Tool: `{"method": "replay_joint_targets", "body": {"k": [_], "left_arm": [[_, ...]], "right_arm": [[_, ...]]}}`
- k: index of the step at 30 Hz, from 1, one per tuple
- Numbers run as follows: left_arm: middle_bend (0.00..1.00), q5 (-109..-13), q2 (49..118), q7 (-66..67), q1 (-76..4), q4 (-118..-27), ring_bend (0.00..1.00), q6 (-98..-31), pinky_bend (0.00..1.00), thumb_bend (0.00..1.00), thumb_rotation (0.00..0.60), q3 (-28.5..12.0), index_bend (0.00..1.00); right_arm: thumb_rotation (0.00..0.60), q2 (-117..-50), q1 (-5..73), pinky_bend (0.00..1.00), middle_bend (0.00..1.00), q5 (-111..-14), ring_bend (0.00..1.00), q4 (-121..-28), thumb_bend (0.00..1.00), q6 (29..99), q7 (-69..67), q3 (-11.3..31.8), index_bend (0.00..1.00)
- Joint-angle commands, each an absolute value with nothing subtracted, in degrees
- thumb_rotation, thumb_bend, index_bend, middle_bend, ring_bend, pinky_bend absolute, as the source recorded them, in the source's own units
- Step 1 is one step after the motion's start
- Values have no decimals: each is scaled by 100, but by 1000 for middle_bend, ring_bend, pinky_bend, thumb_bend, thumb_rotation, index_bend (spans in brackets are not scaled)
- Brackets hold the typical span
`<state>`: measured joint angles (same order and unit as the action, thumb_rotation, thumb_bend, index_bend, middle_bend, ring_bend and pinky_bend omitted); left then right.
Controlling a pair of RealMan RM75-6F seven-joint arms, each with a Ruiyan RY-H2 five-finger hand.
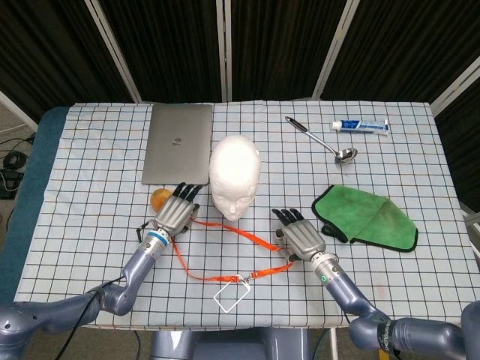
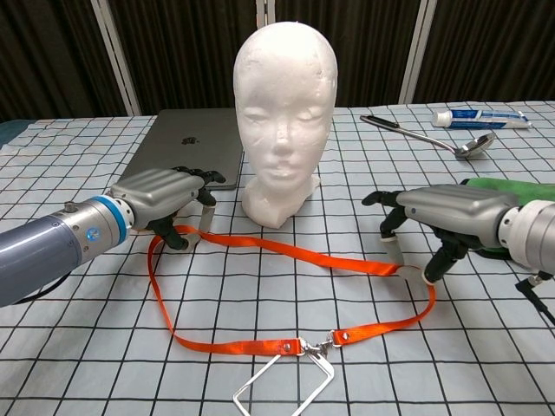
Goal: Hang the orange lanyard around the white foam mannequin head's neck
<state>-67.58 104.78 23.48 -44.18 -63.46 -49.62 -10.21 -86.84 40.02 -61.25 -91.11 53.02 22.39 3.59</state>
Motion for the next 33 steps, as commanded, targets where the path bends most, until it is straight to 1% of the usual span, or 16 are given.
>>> {"method": "replay_joint_targets", "body": {"k": [1,4,10,15,19,22,33], "left_arm": [[0,-6925,10406,2218,-4382,-6455,0,-5099,0,484,600,-968,672],[0,-7203,10264,2036,-4311,-6607,0,-5304,0,485,600,-856,680],[0,-7911,9833,1550,-4062,-7053,0,-5958,0,486,600,-576,696],[0,-8335,9328,1186,-3795,-7644,0,-6579,0,487,600,-458,696],[0,-8376,8959,1036,-3637,-8191,0,-6927,0,487,600,-572,696],[0,-8334,8634,943,-3580,-8682,0,-7035,0,486,600,-699,696],[0,-7720,7742,1121,-3552,-10152,0,-6968,0,487,600,-1243,696]], "right_arm": [[600,-8648,3976,0,0,-6228,0,-9147,430,5332,2181,346,693],[600,-8600,3940,0,0,-6413,0,-9202,428,5387,2080,329,693],[600,-8452,3848,0,0,-7114,0,-9330,430,5603,1677,279,693],[600,-8358,3702,0,0,-7862,0,-9426,429,6129,1205,314,693],[600,-8295,3621,0,7,-8323,0,-9558,429,6595,877,448,692],[600,-8203,3598,0,9,-8451,0,-9794,430,6779,735,577,693],[600,-7769,3619,0,18,-8184,0,-10870,430,7025,992,1208,693]]}}
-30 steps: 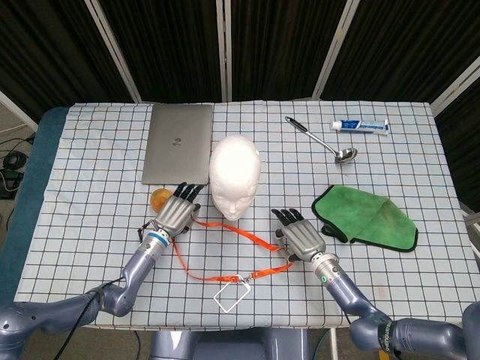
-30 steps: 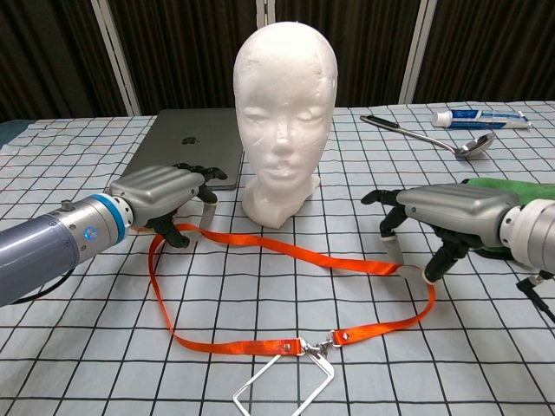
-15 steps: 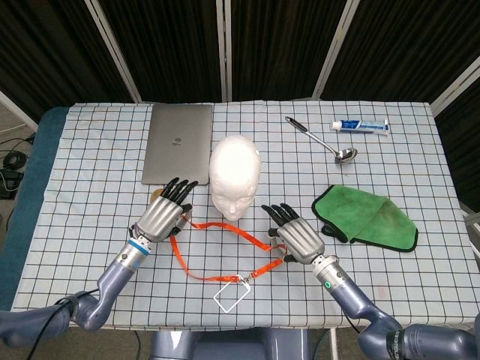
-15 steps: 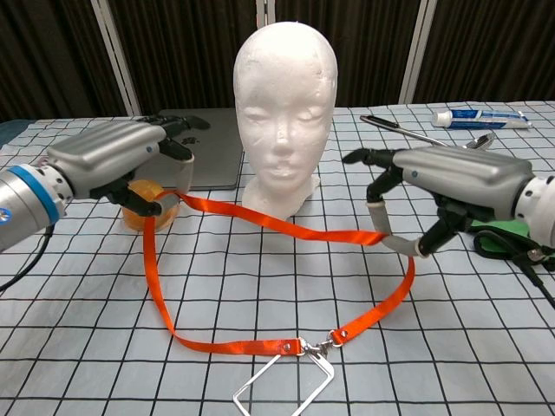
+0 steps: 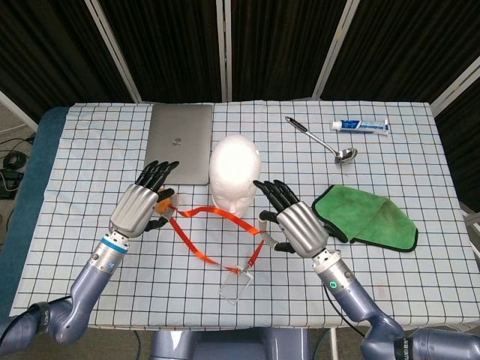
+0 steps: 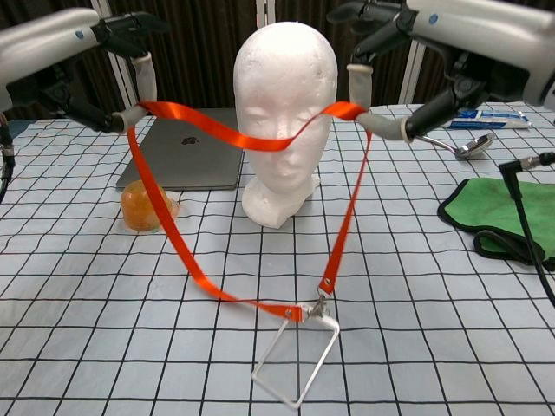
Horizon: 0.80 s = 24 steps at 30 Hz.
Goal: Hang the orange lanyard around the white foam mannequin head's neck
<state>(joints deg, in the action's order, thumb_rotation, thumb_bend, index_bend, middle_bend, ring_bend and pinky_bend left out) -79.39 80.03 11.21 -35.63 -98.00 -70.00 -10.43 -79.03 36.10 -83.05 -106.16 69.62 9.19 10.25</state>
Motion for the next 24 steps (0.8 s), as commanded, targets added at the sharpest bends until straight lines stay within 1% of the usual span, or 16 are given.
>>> {"method": "replay_joint_targets", "body": {"k": [1,8,16,21,24], "left_arm": [[0,-7670,7660,1084,-3545,-10274,0,-6972,0,487,600,-1300,695],[0,-7320,7202,906,-3544,-10781,0,-6925,0,486,600,-1623,695],[0,-6545,7013,1188,-3870,-10947,0,-6676,0,487,600,-2111,690],[0,-5348,6935,1854,-4393,-10961,0,-6276,0,487,600,-2488,680],[0,-4660,6961,2223,-4729,-10890,0,-6198,0,487,600,-2671,676]], "right_arm": [[600,-7729,3624,0,19,-8154,0,-10963,429,7039,1004,1265,693],[600,-7547,3697,0,23,-7882,0,-11331,430,7039,1111,1593,694],[600,-7490,3943,0,24,-6959,0,-11325,430,6830,1296,2097,693],[600,-7447,4222,0,25,-5984,0,-11136,430,6568,1498,2480,693],[600,-7410,4371,0,27,-5452,0,-11018,430,6461,1556,2679,693]]}}
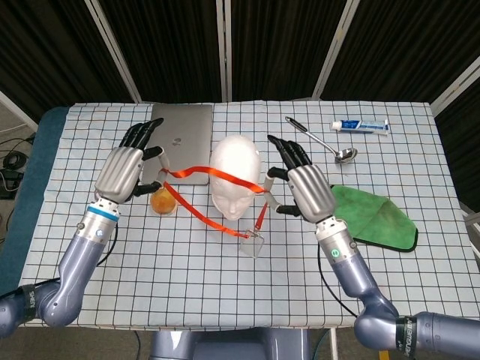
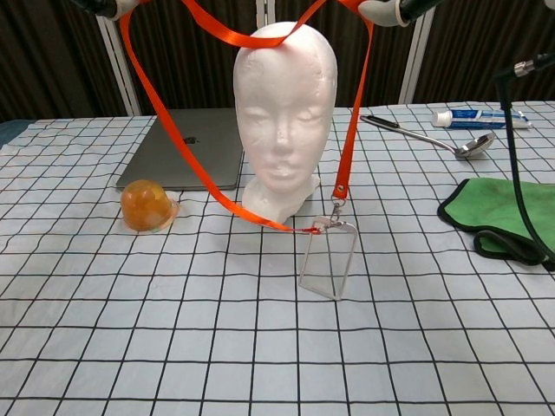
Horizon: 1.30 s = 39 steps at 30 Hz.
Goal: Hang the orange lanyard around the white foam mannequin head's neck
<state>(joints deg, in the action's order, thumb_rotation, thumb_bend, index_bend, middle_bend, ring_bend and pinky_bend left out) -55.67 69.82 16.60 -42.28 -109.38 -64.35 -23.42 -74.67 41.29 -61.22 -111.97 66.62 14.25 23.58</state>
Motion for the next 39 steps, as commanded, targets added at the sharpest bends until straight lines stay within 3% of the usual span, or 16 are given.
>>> {"method": "replay_joint_targets", "body": {"k": [1,9,14,30,32,33,34,36,38,39], "left_arm": [[0,-4423,6989,2330,-4860,-10835,0,-6184,0,487,600,-2742,675],[0,-3239,7229,2666,-5474,-10362,0,-6216,0,487,600,-2968,656],[0,-3223,7435,2412,-5570,-9979,0,-6215,0,487,600,-2959,599],[0,-2735,8310,2398,-6166,-8482,0,-5922,0,486,600,-2809,546],[0,-2698,8399,2370,-6212,-8328,0,-5859,0,486,600,-2805,477],[0,-2687,8457,2376,-6241,-8207,0,-5827,0,486,600,-2783,414],[0,-2664,8515,2380,-6267,-8089,0,-5798,0,482,600,-2767,266],[0,-2554,8667,2340,-6331,-7816,0,-5701,0,387,600,-2777,33],[0,-2385,8722,2371,-6359,-7675,0,-5554,0,224,600,-2757,0],[0,-2240,8736,2440,-6387,-7587,0,-5464,0,159,600,-2740,0]], "right_arm": [[600,-7392,4424,0,28,-5272,0,-10957,430,6416,1567,2742,693],[600,-7333,4571,0,32,-4766,0,-10634,433,6233,1277,2934,693],[600,-7342,4620,0,35,-4664,0,-10344,433,6075,1004,2957,693],[600,-7898,5407,0,40,-3790,0,-8647,433,5550,1267,2904,692],[600,-7960,5483,0,44,-3728,0,-8446,430,5484,1302,2891,677],[600,-7997,5531,0,45,-3711,0,-8307,415,5431,1353,2854,637],[600,-8035,5576,0,42,-3708,0,-8173,376,5384,1410,2809,582],[600,-8143,5678,0,16,-3744,0,-7829,151,5292,1540,2688,289],[600,-8197,5739,0,0,-3717,0,-7608,17,5188,1677,2576,78],[600,-8209,5784,0,0,-3653,0,-7492,3,5088,1777,2516,27]]}}
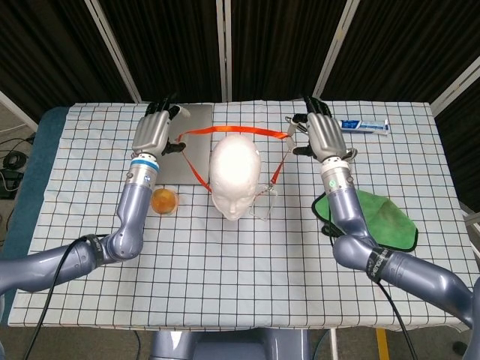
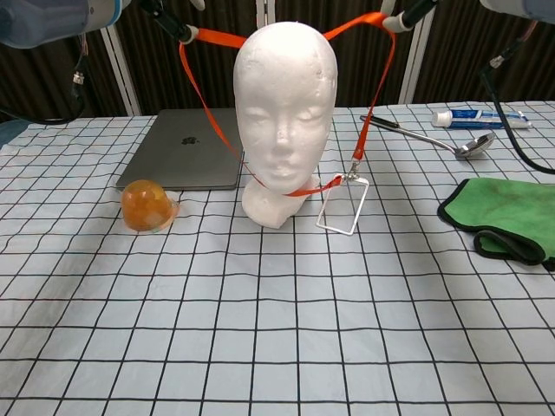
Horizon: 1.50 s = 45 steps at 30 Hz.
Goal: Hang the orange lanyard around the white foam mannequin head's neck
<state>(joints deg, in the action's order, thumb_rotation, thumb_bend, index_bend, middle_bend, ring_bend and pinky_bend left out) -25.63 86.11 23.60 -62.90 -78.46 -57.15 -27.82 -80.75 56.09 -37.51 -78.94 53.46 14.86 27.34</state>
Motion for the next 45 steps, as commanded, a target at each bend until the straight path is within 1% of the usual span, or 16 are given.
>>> {"method": "replay_joint_targets", "body": {"k": [1,4,8,10,11,13,15,18,23,26,29,31,35,39,42,45], "left_arm": [[0,-2177,8757,2484,-6418,-7502,0,-5437,0,139,600,-2733,0],[0,-2236,8849,2406,-6434,-7301,0,-5464,0,126,600,-2742,0],[0,-2423,8874,2232,-6365,-7210,0,-5447,0,62,600,-2726,0],[0,-2501,8821,2188,-6312,-7255,0,-5425,0,61,600,-2701,0],[0,-2569,8789,2142,-6276,-7299,0,-5439,0,60,600,-2696,0],[0,-2726,8717,2062,-6195,-7404,0,-5497,0,60,600,-2672,0],[0,-2988,8577,1956,-6048,-7621,0,-5619,0,60,600,-2614,0],[0,-3419,8240,1824,-5735,-8084,0,-5810,0,60,600,-2458,0],[0,-4030,7566,1830,-5125,-8949,0,-6197,0,62,600,-2026,0],[0,-4240,7130,1887,-4746,-9558,0,-6403,0,63,600,-1748,0],[0,-4506,6906,1855,-4426,-9965,0,-6737,0,63,600,-1557,0],[0,-4746,6752,1882,-4127,-10300,0,-7069,0,63,600,-1329,0],[0,-5253,6563,1983,-3590,-10813,0,-7686,0,63,600,-861,0],[0,-5898,6538,1860,-3033,-10848,0,-8165,0,64,600,-354,0],[0,-6223,6568,1860,-2704,-10778,0,-8505,0,64,600,-114,0],[0,-6466,6711,2053,-2450,-10652,0,-8891,0,64,600,-12,0]], "right_arm": [[600,-8225,5818,0,0,-3634,0,-7410,0,5059,1824,2496,11],[600,-8323,5840,0,0,-3735,0,-7227,0,5182,1812,2478,0],[600,-8360,5791,0,0,-3846,0,-7194,1,5301,1744,2458,0],[600,-8314,5739,0,0,-3870,0,-7287,19,5348,1729,2449,0],[600,-8277,5706,0,0,-3896,0,-7355,47,5391,1741,2434,0],[600,-8193,5636,0,0,-3949,0,-7498,142,5474,1761,2404,0],[600,-8023,5488,0,0,-4069,0,-7776,300,5588,1732,2351,0],[600,-7649,5170,0,0,-4349,0,-8284,470,5699,1646,2172,2],[600,-6836,4473,0,0,-5133,0,-9217,644,5626,1304,1584,10],[600,-6459,4068,0,0,-5709,0,-9604,743,5647,944,1258,54],[600,-6307,3776,0,0,-6170,0,-9766,815,5734,667,999,90],[600,-6250,3591,0,0,-6583,0,-9803,856,5715,533,707,102],[600,-6365,3391,0,0,-7366,0,-9686,902,5745,306,306,97],[600,-6769,3363,0,2,-7901,0,-9374,937,5684,177,67,43],[600,-7126,3456,0,31,-8098,0,-9132,988,5587,303,34,32],[600,-7556,3568,13,54,-8116,0,-8895,1000,5513,598,103,38]]}}
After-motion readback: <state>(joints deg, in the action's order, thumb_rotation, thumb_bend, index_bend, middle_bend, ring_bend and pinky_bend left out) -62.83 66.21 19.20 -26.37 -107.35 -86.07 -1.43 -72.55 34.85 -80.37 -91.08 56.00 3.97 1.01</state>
